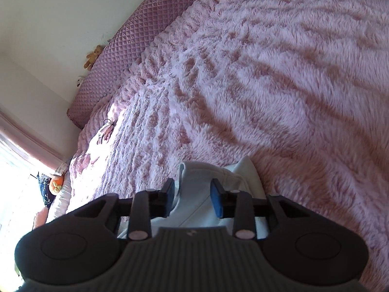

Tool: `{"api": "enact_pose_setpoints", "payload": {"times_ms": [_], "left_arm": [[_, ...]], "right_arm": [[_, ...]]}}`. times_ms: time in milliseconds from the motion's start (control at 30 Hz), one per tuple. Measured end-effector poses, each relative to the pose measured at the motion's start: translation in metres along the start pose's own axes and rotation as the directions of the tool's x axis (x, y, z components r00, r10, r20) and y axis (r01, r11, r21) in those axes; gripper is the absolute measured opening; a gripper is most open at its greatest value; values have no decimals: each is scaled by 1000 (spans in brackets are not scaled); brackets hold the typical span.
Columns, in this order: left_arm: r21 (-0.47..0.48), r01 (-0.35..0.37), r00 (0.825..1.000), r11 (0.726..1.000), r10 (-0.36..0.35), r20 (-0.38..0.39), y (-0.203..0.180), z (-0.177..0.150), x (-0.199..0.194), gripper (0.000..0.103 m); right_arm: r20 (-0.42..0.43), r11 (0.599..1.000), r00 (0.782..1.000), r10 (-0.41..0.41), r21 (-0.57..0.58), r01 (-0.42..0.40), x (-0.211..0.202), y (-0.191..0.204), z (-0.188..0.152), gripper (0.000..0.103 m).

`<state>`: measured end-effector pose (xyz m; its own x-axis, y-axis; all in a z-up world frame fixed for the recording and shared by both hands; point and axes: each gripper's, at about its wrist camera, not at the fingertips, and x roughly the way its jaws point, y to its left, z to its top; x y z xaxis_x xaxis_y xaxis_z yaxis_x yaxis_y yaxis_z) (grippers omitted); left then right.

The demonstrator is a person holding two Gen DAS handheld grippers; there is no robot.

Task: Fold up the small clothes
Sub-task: 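Lift the hem with both grippers and fold it toward the collar, then lower the folded hem onto the collar and open both grippers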

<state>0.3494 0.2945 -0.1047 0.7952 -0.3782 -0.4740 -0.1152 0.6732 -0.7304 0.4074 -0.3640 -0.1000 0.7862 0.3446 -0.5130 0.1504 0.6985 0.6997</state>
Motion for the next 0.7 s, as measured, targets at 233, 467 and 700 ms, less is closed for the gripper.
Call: {"api": "enact_pose_setpoints", "payload": {"times_ms": [233, 467, 700], "left_arm": [[69, 19, 999, 997, -16, -37, -6, -19, -52, 24], [236, 40, 989, 971, -5, -147, 1, -82, -93, 28], [315, 15, 978, 949, 51, -202, 5, -119, -111, 41]], "right_arm": [[-8, 990, 1000, 6, -142, -7, -71, 4, -9, 39], [-57, 921, 991, -124, -379, 93, -128, -22, -58, 41], [-66, 834, 972, -225, -529, 157, -139, -42, -91, 47]]}}
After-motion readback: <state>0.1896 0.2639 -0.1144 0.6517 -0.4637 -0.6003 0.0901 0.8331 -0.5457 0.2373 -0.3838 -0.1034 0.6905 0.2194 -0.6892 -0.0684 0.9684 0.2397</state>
